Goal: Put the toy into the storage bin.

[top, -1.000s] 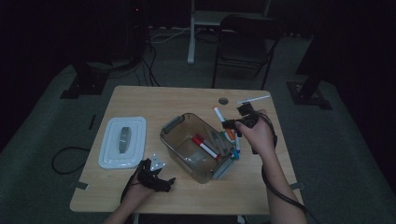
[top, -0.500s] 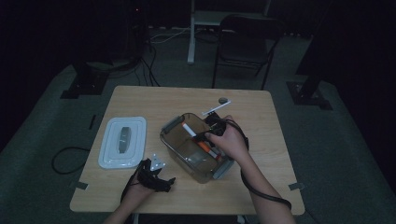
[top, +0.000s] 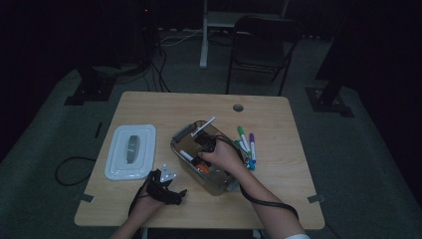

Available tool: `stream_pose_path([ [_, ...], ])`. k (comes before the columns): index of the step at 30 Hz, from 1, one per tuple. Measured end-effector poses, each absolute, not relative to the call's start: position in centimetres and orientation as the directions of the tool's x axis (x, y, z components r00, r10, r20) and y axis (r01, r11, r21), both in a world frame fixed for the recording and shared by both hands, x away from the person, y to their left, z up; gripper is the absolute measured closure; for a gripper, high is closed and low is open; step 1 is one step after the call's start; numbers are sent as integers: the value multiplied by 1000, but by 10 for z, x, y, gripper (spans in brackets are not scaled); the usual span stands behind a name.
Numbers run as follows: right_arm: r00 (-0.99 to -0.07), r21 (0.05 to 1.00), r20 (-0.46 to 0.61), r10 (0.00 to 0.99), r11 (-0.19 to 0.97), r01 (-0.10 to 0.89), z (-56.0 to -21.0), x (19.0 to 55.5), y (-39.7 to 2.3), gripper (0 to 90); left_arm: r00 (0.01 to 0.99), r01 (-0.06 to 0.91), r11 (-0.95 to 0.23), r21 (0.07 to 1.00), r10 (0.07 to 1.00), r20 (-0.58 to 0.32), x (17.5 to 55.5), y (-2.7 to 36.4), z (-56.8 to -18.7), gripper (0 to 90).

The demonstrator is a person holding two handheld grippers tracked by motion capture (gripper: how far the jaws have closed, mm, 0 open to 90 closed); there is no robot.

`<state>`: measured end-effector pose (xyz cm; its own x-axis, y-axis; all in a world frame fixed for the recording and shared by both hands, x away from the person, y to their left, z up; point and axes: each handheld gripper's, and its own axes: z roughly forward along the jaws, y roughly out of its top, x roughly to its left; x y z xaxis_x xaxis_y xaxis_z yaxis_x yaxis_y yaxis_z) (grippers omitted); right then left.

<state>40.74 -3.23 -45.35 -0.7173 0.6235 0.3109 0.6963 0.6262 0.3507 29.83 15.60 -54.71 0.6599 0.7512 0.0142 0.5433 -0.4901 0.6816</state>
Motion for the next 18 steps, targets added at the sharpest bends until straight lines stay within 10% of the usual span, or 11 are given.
stream_pose_path([
  [18,-713,360,307,630,617,700,-458,411,-39,721,660,543,-490,682,751,14,298,156,-547,6],
])
